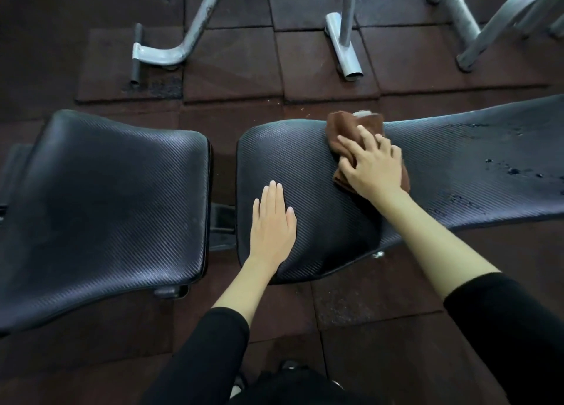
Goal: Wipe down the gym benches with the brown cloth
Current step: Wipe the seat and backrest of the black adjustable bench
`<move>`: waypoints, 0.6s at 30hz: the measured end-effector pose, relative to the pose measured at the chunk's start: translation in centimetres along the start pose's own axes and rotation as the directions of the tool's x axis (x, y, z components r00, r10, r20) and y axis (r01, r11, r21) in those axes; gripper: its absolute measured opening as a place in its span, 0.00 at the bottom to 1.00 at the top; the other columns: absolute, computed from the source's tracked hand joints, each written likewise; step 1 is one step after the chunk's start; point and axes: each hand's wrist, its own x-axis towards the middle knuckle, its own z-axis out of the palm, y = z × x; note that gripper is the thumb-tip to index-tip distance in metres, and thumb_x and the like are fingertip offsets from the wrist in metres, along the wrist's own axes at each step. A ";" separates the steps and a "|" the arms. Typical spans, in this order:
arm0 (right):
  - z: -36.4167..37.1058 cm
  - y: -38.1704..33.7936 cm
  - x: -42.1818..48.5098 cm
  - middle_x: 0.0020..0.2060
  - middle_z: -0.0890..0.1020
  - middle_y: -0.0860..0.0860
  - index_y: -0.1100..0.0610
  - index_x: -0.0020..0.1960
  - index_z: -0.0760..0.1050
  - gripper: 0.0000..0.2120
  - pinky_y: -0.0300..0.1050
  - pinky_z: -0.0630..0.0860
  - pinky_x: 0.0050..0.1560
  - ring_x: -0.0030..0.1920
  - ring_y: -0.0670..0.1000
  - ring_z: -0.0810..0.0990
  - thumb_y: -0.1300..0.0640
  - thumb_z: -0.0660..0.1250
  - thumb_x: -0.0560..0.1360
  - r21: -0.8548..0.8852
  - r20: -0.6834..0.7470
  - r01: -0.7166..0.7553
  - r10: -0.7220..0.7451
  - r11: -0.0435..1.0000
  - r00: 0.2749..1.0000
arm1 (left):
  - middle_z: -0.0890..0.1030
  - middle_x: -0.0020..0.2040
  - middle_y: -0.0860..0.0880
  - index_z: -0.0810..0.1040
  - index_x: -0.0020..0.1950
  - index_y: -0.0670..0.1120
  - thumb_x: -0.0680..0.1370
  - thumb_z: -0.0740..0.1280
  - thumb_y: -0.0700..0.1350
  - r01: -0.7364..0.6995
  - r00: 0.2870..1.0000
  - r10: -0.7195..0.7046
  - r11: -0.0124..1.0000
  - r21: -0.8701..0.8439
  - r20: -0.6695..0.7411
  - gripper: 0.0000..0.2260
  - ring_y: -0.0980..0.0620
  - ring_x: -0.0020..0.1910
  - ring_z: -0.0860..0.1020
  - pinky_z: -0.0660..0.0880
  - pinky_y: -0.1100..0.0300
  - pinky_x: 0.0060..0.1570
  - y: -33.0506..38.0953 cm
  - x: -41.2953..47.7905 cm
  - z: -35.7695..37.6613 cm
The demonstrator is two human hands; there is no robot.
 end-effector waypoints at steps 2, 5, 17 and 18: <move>-0.5 2.5 -1.4 0.74 0.63 0.49 0.39 0.69 0.68 0.25 0.56 0.59 0.65 0.70 0.60 0.62 0.40 0.53 0.72 0.026 -0.051 -0.122 0.123 0.992 0.991 | 0.59 0.75 0.41 0.57 0.75 0.38 0.79 0.43 0.50 0.000 1.000 0.000 1.000 0.016 -0.010 0.27 0.44 0.75 0.58 0.56 0.47 0.72 -0.1 -0.1 0.1; -1.2 4.8 -3.6 0.75 0.61 0.50 0.40 0.70 0.66 0.26 0.58 0.58 0.65 0.71 0.61 0.60 0.40 0.52 0.73 0.062 -0.060 -0.274 0.278 0.960 0.959 | 0.62 0.75 0.41 0.59 0.75 0.39 0.80 0.45 0.49 0.013 1.000 -0.012 0.998 0.061 -0.023 0.26 0.44 0.74 0.61 0.60 0.46 0.70 -0.4 -0.6 0.3; 3.0 -6.8 -13.2 0.69 0.72 0.54 0.46 0.66 0.75 0.24 0.58 0.67 0.59 0.64 0.63 0.71 0.45 0.57 0.71 0.037 -0.082 -0.040 0.042 0.999 0.996 | 0.65 0.74 0.43 0.63 0.74 0.40 0.81 0.48 0.48 0.048 0.995 -0.041 0.996 0.069 -0.093 0.23 0.46 0.73 0.63 0.59 0.45 0.70 -0.5 -4.5 0.8; 3.2 -6.7 -13.6 0.69 0.72 0.53 0.45 0.66 0.75 0.24 0.59 0.68 0.59 0.64 0.62 0.71 0.45 0.57 0.71 0.023 -0.087 0.022 -0.020 0.999 0.996 | 0.65 0.74 0.43 0.63 0.74 0.40 0.81 0.48 0.48 0.046 0.995 -0.040 0.997 0.069 -0.093 0.23 0.46 0.73 0.63 0.59 0.45 0.70 -0.4 -4.6 0.8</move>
